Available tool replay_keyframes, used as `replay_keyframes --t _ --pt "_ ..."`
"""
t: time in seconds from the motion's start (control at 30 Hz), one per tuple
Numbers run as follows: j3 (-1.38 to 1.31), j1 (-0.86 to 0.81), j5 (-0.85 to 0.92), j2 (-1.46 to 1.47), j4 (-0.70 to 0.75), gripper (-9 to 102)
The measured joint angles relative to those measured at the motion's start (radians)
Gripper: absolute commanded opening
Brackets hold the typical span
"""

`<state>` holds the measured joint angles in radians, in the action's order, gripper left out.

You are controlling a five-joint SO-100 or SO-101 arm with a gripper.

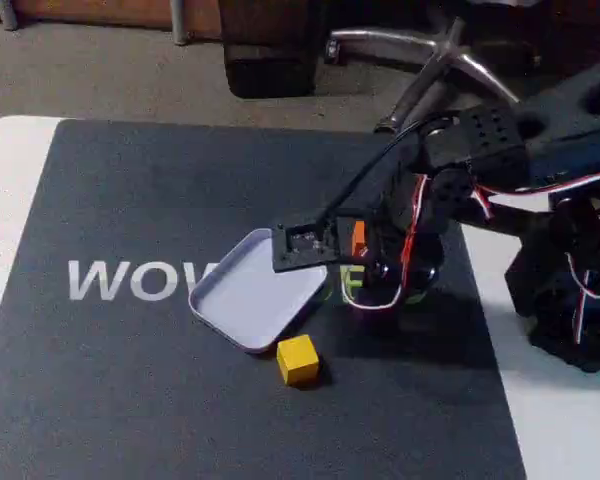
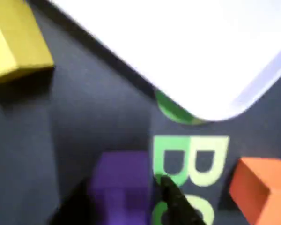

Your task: Move blocks one by one until all three blocks are in the tray.

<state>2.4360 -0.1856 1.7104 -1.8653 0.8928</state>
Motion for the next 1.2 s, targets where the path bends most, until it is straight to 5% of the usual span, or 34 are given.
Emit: replay_keyframes --t 0.07,0.57,0.93,1.2 --pt "0.000 -0.006 0.000 0.002 -0.002 -8" --pt "-0.172 -0.006 -0.222 -0.081 -0.006 -8" --pt "-0.577 -0.057 -0.405 0.351 -0.006 -8" --pt "-0.614 -0.074 -0.350 0.430 0.003 20"
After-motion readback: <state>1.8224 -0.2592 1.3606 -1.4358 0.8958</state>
